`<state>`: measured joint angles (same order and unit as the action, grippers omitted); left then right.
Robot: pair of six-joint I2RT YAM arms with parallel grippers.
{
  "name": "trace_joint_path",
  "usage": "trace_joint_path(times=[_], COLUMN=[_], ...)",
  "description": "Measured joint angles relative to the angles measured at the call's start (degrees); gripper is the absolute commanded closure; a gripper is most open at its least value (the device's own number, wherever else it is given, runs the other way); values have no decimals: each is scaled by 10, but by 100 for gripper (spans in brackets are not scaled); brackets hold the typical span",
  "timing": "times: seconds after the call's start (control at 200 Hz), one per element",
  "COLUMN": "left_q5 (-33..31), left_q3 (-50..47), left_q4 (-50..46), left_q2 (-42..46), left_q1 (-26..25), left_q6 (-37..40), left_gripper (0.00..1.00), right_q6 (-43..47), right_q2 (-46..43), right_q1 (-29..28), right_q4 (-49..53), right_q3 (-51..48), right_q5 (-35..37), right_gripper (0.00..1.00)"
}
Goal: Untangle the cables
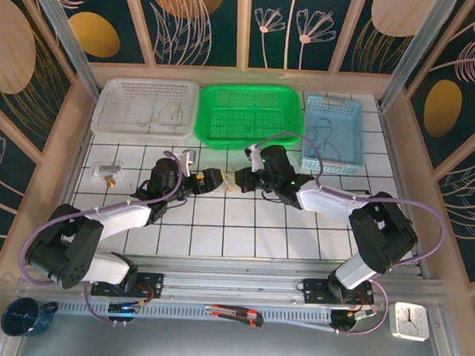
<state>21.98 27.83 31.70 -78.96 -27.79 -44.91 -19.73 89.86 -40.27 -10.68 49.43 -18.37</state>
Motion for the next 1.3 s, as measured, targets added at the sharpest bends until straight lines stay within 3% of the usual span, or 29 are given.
trace_joint_path(times=[0.135, 0.225, 0.38, 0.58, 0.966, 1.116, 1.301], left_q5=[1, 1, -2, -21, -70, -79, -90], left_q3=[2, 8, 12, -2, -17, -17, -18], left_q4=[19, 26, 49, 66, 55, 45, 30], left_q2=[-25, -45, -83, -98, -82, -80, -78], left_q1=[-12, -24, -35, -36, -37, -37, -37], left_q6=[-5, -6, -11, -10, 12, 18, 25], left_gripper=[3, 14, 45, 100, 100, 100, 100], right_q6=[-8, -15, -26, -50, -122, -134, -137], right_q2=[0, 0, -7, -31, -54, -54, -54], right_q1=[0, 0, 0, 14, 77, 80, 81], right_q4=[-5, -9, -16, -42, -134, -144, -149], right_q3=[0, 0, -5, -37, -135, -148, -148], right_q5=[-8, -12, -19, -45, -109, -117, -117], right_gripper=[100, 100, 100, 100, 99, 82, 83])
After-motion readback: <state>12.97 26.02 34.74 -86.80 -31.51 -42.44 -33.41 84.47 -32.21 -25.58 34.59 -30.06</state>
